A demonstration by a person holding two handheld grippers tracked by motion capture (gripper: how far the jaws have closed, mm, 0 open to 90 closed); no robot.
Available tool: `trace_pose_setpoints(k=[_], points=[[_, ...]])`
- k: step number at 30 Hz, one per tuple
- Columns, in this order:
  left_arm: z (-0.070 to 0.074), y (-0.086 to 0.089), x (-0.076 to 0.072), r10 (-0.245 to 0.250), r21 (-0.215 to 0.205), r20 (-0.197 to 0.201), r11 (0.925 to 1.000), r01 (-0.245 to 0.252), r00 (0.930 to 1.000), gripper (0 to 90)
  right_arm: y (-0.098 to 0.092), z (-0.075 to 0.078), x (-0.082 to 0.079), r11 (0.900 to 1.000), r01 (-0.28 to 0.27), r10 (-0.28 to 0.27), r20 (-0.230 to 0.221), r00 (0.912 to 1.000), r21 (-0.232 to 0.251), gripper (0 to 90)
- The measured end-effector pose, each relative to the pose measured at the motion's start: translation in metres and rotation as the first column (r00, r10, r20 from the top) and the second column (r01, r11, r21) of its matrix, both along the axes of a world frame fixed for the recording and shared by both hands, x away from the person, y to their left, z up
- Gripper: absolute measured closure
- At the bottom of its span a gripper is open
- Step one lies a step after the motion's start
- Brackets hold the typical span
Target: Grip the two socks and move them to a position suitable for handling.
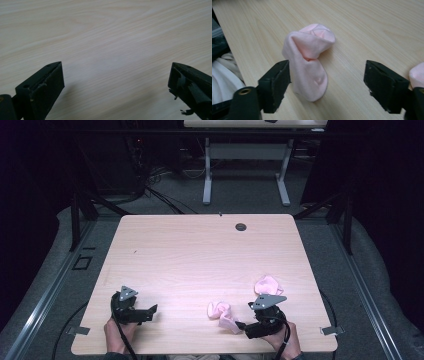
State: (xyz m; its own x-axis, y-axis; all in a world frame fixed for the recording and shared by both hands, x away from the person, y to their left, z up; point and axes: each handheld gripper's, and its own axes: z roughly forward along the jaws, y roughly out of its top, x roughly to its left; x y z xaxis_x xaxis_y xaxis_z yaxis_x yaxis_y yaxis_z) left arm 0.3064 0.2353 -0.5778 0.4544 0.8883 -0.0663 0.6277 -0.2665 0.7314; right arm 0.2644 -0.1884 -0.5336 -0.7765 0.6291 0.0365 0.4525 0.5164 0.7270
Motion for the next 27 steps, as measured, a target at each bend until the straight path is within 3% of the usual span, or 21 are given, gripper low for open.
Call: trace_pose_setpoints(k=[1,4,7,9,11,12,16,17,19,21,22,23,24,25,26,27], points=[[0.000,0.000,0.000,0.000,0.000,0.000,1.0000,0.000,1.0000,1.7,0.000,0.000,0.000,1.000,0.000,0.000,0.000,1.0000,0.000,25.0],[0.008,-0.024,-0.002,-0.100,-0.016,0.010,0.9949,0.100,0.9950,4.2,0.004,0.002,-0.005,1.000,-0.009,0.009,0.007,0.9999,-0.006,32.2],[0.013,-0.053,-0.005,-0.211,-0.010,0.024,0.9773,0.212,0.9771,11.8,0.012,-0.001,-0.007,1.000,-0.025,0.025,-0.003,0.9997,-0.019,41.5],[0.015,-0.073,-0.008,-0.281,0.003,0.026,0.9596,0.281,0.9593,16.6,0.018,-0.005,-0.006,0.999,-0.035,0.035,-0.023,0.9991,-0.030,49.5],[0.016,-0.096,-0.011,-0.356,0.013,0.024,0.9346,0.355,0.9343,19.1,0.020,-0.007,-0.005,0.999,-0.036,0.035,-0.029,0.9990,-0.035,53.0],[0.017,-0.102,-0.012,-0.378,0.015,0.022,0.9256,0.378,0.9254,23.4,0.022,-0.011,-0.003,0.999,-0.031,0.029,-0.048,0.9985,-0.040,58.6],[0.019,-0.132,-0.014,-0.481,0.004,0.011,0.8770,0.481,0.8769,31.4,0.024,-0.015,-0.002,0.999,-0.032,0.030,-0.061,0.9977,-0.040,64.4],[0.019,-0.137,-0.013,-0.492,0.007,0.004,0.8707,0.492,0.8707,33.2,0.024,-0.015,-0.001,0.998,-0.037,0.034,-0.065,0.9973,-0.046,65.5],[0.017,-0.148,-0.012,-0.533,0.013,-0.015,0.8457,0.533,0.8458,37.9,0.024,-0.017,-0.001,0.999,-0.039,0.036,-0.069,0.9970,-0.039,67.8],[0.015,-0.156,-0.011,-0.549,0.025,-0.026,0.8349,0.550,0.8352,43.3,0.024,-0.018,0.000,0.998,-0.043,0.040,-0.073,0.9966,-0.037,69.8],[0.012,-0.161,-0.009,-0.561,0.024,-0.046,0.8265,0.562,0.8264,47.7,0.024,-0.019,0.000,0.998,-0.051,0.048,-0.073,0.9961,-0.036,71.2],[0.011,-0.163,-0.008,-0.557,0.031,-0.049,0.8290,0.558,0.8293,47.7,0.024,-0.019,0.000,0.998,-0.051,0.048,-0.073,0.9961,-0.036,71.2],[0.007,-0.167,-0.004,-0.563,0.032,-0.073,0.8240,0.566,0.8235,55.0,0.025,-0.020,0.001,0.998,-0.053,0.050,-0.069,0.9963,-0.038,73.1],[0.007,-0.167,-0.004,-0.563,0.032,-0.073,0.8240,0.566,0.8235,56.2,0.025,-0.020,0.001,0.998,-0.053,0.050,-0.069,0.9963,-0.038,73.1],[0.005,-0.169,-0.004,-0.556,0.038,-0.070,0.8281,0.559,0.8282,56.2,0.025,-0.020,0.001,0.997,-0.065,0.062,-0.071,0.9956,-0.038,74.7],[0.004,-0.169,-0.003,-0.559,0.039,-0.076,0.8260,0.562,0.8259,61.4,0.026,-0.021,0.001,0.997,-0.066,0.063,-0.074,0.9952,-0.036,75.8]])
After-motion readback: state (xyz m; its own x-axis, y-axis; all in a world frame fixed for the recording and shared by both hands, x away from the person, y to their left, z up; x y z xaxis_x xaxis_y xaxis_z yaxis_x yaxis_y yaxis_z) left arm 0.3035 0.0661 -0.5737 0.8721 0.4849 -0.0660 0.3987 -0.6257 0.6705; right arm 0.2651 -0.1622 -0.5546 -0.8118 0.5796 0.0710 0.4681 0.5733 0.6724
